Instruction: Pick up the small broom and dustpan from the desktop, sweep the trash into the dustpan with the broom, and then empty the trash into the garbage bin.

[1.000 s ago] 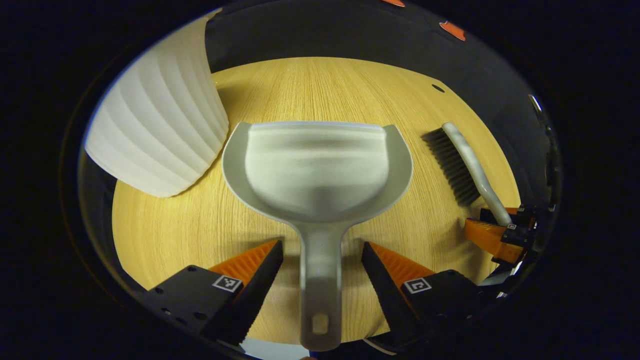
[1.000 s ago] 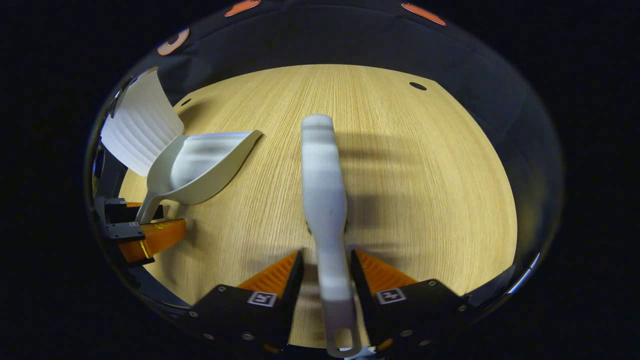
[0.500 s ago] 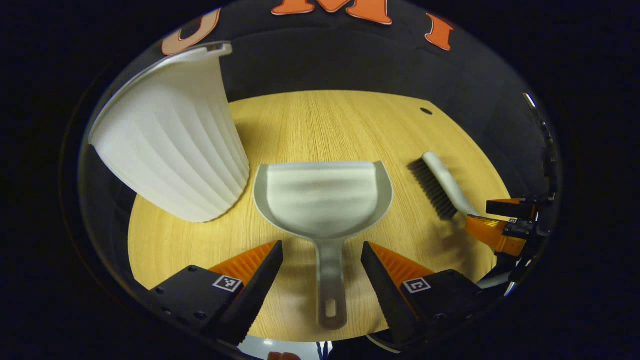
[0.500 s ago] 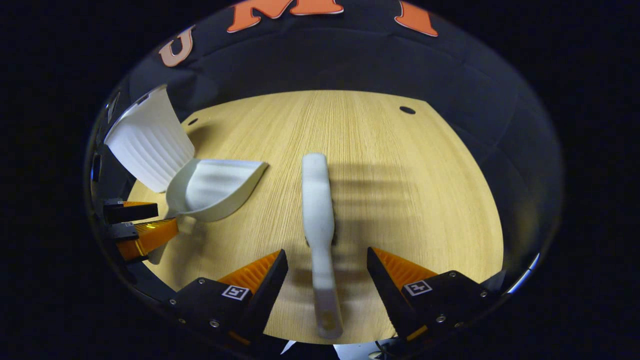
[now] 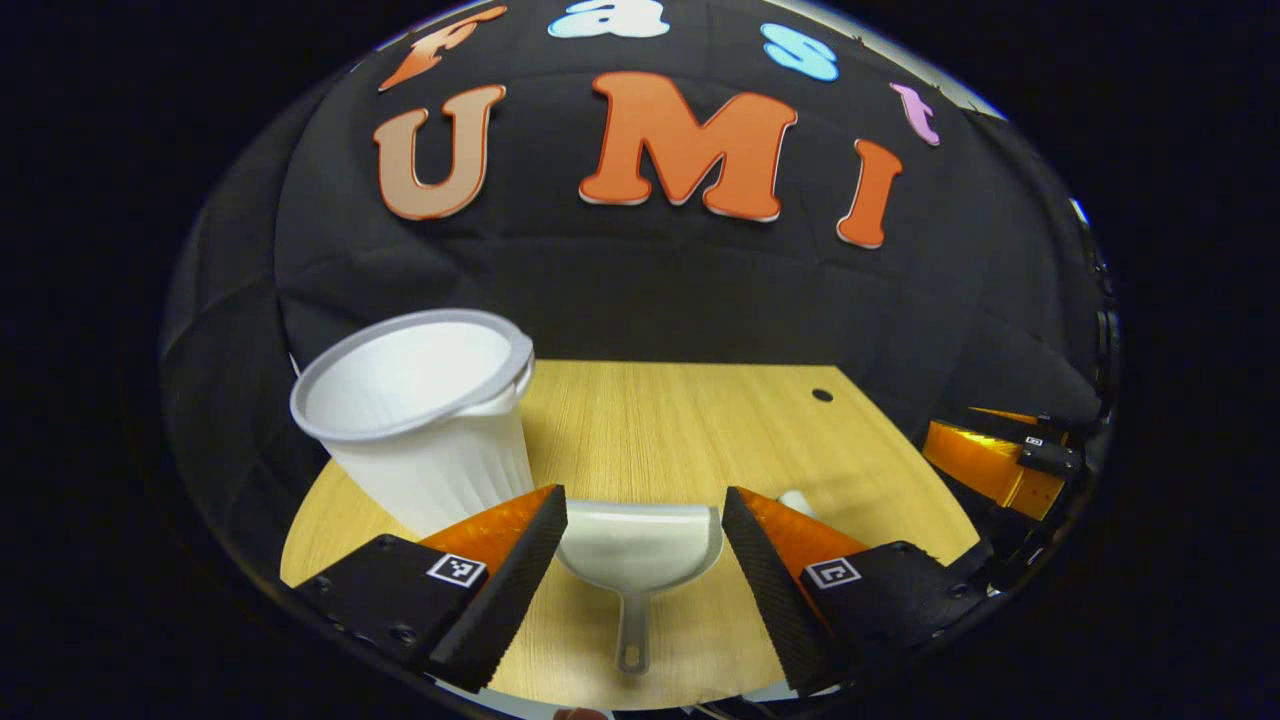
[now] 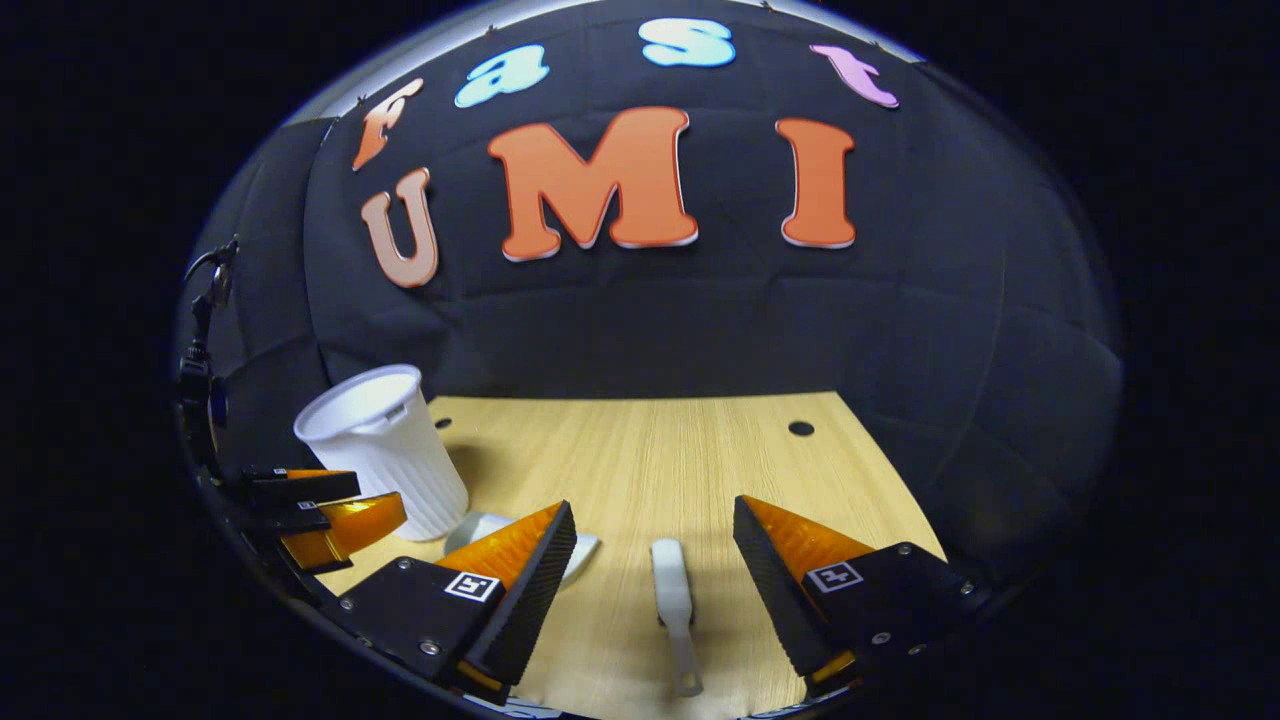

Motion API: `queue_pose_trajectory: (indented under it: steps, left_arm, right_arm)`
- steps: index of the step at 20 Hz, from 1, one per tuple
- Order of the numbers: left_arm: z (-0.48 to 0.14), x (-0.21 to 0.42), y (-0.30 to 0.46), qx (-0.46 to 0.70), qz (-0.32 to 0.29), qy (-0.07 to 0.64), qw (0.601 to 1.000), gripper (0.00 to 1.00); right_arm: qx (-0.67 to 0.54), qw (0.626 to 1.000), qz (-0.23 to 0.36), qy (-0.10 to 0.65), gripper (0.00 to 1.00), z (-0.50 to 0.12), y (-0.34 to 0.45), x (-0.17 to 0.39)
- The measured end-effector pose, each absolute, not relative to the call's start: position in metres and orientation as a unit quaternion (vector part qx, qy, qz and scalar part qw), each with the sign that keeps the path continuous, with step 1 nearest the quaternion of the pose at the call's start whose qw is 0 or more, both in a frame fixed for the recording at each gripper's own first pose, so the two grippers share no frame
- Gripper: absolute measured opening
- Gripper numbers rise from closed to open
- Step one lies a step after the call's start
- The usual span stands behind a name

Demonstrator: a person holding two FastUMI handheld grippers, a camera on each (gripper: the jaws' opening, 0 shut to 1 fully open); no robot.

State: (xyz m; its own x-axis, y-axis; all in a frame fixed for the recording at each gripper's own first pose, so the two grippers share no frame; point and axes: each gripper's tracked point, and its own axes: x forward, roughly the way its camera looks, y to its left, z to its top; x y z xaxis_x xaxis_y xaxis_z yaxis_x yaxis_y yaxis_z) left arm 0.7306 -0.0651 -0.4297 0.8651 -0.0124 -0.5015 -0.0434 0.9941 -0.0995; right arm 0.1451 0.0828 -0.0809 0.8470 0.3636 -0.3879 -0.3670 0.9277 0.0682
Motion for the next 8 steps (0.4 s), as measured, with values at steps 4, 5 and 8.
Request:
queue_pose_trajectory:
  steps: [4,5,8]
  left_arm:
    - [-0.356,0.727,-0.052,-0.057,0.013,0.186,0.981,0.99]
    - [-0.349,0.722,-0.051,-0.06,0.018,0.171,0.983,0.99]
    - [-0.33,0.723,-0.05,-0.06,0.03,0.111,0.992,0.99]
  right_arm:
    - [0.001,0.972,0.188,0.142,0.95,-0.029,0.079,0.136]
    - [0.0,0.975,0.184,0.126,0.95,-0.019,0.076,0.135]
    - [-0.007,0.981,0.172,0.086,0.95,0.007,0.063,0.129]
